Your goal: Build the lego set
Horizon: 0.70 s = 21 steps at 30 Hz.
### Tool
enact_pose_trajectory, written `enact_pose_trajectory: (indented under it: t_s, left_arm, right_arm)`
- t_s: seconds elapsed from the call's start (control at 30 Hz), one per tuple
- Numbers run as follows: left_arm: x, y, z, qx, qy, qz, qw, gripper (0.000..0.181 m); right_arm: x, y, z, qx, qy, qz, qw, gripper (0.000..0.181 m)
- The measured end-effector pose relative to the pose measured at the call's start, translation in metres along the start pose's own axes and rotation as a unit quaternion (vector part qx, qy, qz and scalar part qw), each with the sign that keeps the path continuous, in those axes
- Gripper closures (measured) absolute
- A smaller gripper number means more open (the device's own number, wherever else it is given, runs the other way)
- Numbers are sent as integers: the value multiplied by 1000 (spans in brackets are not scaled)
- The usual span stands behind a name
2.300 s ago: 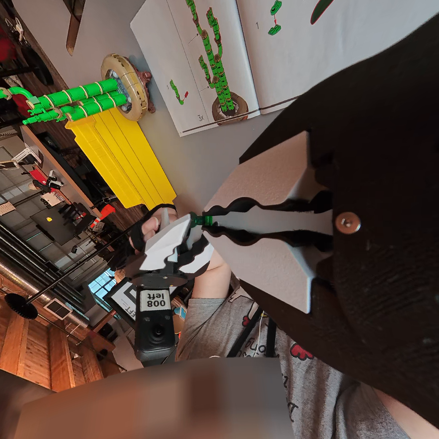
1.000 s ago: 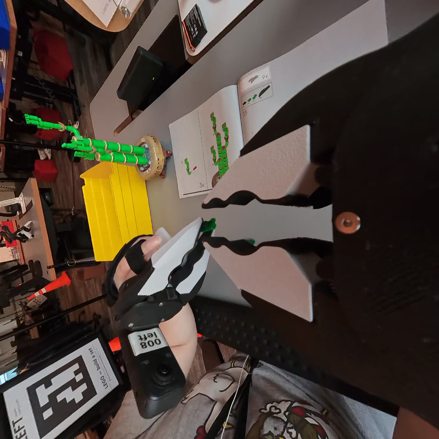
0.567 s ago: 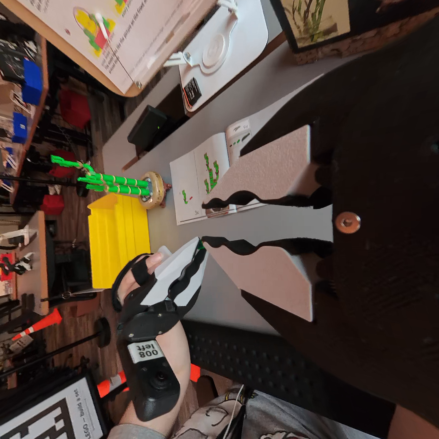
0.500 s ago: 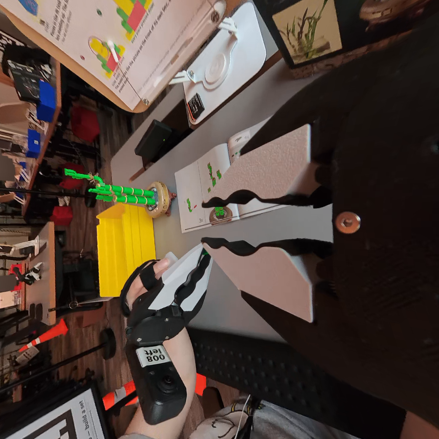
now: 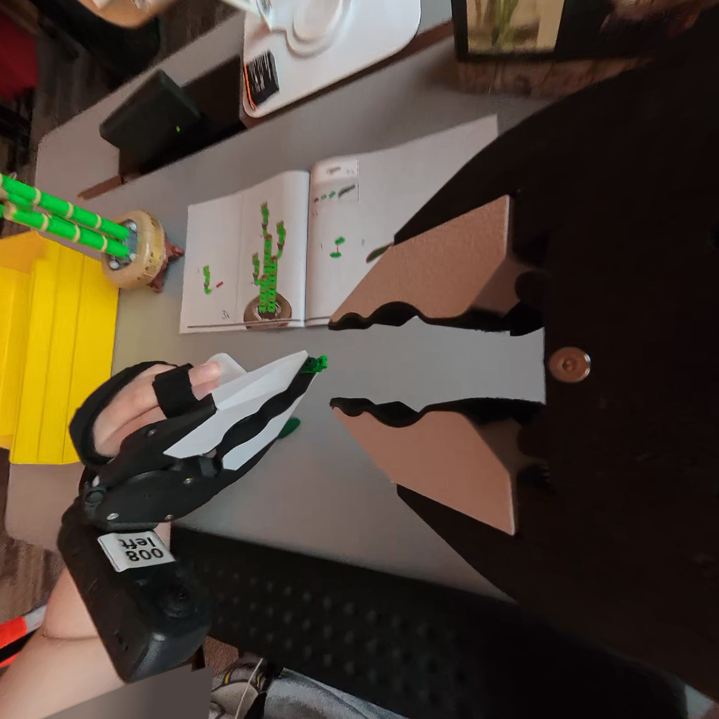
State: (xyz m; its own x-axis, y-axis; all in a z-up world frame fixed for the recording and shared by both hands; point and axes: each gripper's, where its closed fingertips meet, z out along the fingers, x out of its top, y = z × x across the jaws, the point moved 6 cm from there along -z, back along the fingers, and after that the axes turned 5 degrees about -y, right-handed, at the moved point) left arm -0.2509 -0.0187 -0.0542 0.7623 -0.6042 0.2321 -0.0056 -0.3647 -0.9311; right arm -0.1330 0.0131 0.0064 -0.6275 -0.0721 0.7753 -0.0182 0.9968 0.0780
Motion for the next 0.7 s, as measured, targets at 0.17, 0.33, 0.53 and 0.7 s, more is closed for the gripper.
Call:
enact_pose_trajectory:
  t_s: [0.17, 0.33, 0.53, 0.7]
  left_arm:
    - [0, 25, 12, -33, 0, 12, 999, 172]
    - [1, 32, 15, -37, 12, 5, 999, 172]
    - [3, 37, 16, -32, 13, 21, 999, 172]
    - [0, 38, 18, -27, 5, 19, 999, 172]
  right_arm:
    - [-49, -11, 45, 31, 108, 22, 993, 149]
    - [-55, -18, 61, 52, 171, 49, 983, 151]
    - [-57, -10, 64, 104, 218, 134, 961, 174]
    - [-60, 1, 58, 101, 245, 176, 948, 160]
